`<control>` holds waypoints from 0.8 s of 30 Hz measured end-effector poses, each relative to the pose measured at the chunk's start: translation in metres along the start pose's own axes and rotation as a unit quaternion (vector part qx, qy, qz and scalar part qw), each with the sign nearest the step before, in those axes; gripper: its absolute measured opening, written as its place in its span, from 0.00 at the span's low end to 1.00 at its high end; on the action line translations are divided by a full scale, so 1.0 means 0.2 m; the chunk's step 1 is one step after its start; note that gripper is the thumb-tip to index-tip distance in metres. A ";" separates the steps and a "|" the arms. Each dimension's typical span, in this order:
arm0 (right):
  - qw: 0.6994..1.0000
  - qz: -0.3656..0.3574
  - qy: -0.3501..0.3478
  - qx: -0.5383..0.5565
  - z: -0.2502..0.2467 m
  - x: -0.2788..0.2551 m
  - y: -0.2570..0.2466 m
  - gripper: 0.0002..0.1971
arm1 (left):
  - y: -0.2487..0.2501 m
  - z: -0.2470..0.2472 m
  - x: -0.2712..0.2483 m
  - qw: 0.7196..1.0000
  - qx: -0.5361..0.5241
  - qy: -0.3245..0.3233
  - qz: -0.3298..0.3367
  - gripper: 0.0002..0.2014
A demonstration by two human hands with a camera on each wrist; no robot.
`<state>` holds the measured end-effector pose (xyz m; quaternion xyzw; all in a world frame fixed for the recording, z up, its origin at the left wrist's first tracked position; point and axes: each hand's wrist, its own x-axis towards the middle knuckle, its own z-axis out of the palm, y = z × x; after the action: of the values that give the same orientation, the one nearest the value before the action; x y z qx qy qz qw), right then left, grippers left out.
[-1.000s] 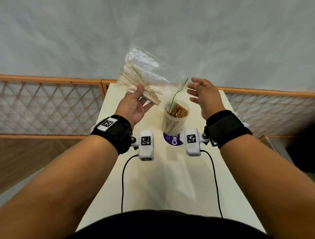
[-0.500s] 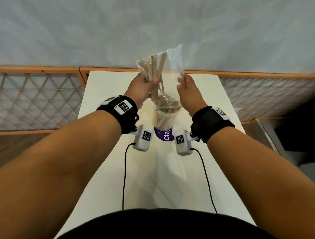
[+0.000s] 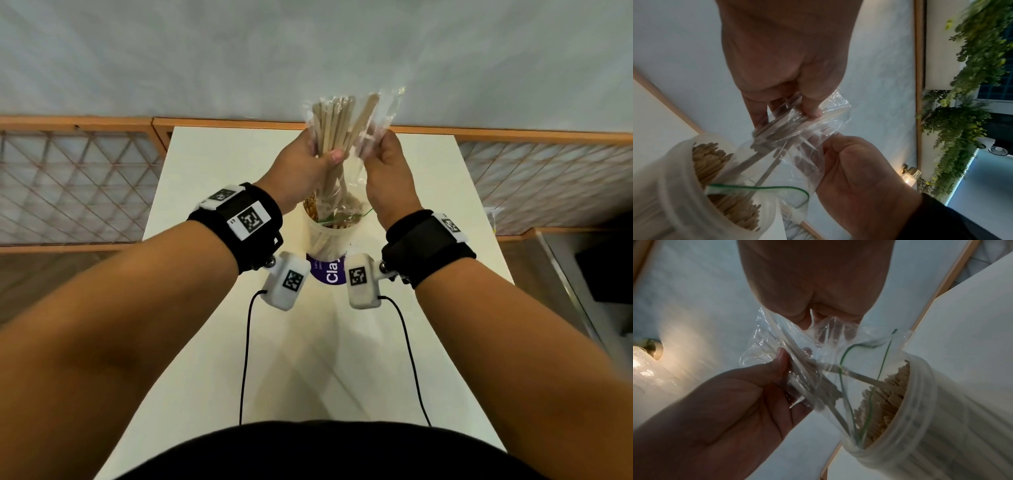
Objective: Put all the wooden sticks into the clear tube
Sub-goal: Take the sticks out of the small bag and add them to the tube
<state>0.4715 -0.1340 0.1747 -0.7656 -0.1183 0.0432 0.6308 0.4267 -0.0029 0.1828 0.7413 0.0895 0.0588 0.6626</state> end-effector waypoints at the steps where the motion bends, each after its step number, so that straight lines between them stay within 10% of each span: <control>1: 1.000 -0.002 -0.002 0.012 -0.01 0.00 0.00 0.14 | 0.01 0.00 -0.01 1.000 -0.003 -0.003 0.009 0.12; 24: 0.985 0.052 -0.020 0.163 -0.04 -0.10 0.02 0.17 | 0.02 -0.02 -0.11 0.993 -0.081 0.069 -0.052 0.10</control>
<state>0.4541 -0.1478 0.1701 -0.6567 -0.0820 0.1101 0.7415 0.4053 -0.0032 0.1877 0.6733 0.1686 0.0819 0.7152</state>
